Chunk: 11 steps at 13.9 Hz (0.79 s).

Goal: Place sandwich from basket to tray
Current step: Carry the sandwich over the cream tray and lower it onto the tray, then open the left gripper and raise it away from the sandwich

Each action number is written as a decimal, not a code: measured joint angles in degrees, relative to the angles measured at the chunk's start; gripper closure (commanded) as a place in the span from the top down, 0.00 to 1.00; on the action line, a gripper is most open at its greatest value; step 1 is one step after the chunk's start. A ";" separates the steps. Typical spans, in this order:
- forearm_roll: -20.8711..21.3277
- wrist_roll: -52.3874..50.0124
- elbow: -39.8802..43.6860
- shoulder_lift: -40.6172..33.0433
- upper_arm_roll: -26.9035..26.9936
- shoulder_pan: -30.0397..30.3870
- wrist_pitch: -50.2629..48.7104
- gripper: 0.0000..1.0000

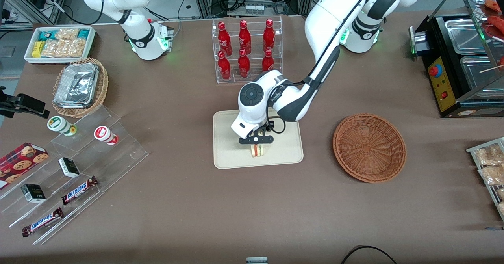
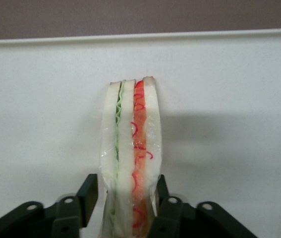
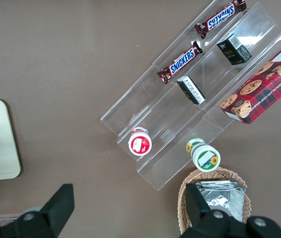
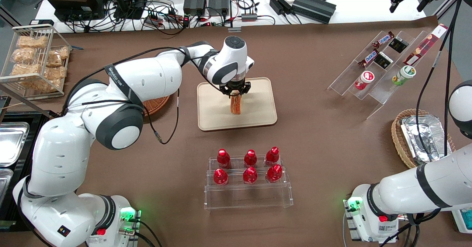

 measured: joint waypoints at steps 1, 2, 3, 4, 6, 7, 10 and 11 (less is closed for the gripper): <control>0.00 -0.08 0.37 -0.76 0.05 0.10 -1.10 1.00; 0.00 -0.19 0.87 -2.09 0.14 0.20 -2.62 1.00; -0.01 -0.47 1.39 -4.03 0.27 0.41 -4.45 1.00; -0.02 -0.77 1.74 -6.49 0.41 0.98 -6.55 1.00; -0.02 -0.82 2.07 -12.28 0.54 3.35 -11.68 1.00; -0.05 -0.81 2.12 -15.35 0.61 5.27 -14.49 1.00; -0.18 0.67 2.05 -23.21 0.76 12.25 -21.86 1.00; -0.53 2.84 1.96 -25.31 0.80 14.71 -24.02 1.00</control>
